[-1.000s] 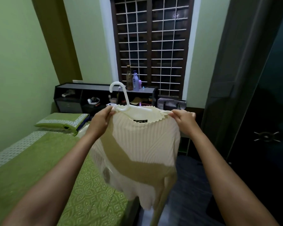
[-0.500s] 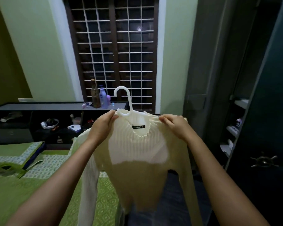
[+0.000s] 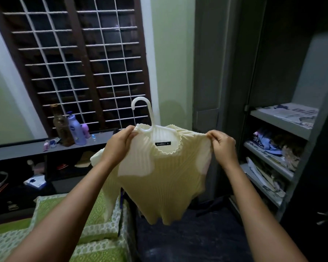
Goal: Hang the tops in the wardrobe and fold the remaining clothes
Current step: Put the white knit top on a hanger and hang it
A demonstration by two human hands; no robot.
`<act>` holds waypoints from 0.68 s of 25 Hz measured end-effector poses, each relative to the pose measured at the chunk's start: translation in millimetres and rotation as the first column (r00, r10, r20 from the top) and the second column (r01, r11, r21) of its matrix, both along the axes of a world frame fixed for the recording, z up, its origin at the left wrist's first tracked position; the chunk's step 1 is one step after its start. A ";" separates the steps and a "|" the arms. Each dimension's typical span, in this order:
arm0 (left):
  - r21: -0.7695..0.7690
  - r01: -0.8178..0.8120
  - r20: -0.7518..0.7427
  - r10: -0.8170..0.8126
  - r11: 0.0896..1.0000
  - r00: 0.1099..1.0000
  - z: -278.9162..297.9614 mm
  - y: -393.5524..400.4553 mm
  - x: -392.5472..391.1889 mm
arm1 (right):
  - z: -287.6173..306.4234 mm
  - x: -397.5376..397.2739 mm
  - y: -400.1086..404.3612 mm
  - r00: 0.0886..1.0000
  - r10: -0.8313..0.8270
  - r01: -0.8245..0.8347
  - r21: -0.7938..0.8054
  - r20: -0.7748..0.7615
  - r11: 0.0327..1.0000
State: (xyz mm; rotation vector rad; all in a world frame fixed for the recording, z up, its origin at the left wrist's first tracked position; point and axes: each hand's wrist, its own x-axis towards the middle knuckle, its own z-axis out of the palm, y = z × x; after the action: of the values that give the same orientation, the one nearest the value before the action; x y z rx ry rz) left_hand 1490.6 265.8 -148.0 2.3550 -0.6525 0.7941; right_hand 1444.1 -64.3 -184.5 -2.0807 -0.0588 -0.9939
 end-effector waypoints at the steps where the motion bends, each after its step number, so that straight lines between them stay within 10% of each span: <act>1: 0.013 0.021 0.004 -0.021 1.000 1.000 -1.7 -13.7 17.9 | -0.4 15.8 -8.6 0.999 -0.045 0.045 0.020 0.020 0.999; 17: -0.044 0.308 0.086 -0.304 0.950 0.949 5.2 -261.9 282.0 | -6.8 175.3 -207.4 0.916 -0.382 0.400 -0.211 0.124 0.892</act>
State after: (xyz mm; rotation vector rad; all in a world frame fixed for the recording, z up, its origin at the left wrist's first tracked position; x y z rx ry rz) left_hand 1772.5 4.0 -142.8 2.1090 -0.9876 0.7551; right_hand 1619.4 -271.7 -191.3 -2.3199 0.2249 -1.3689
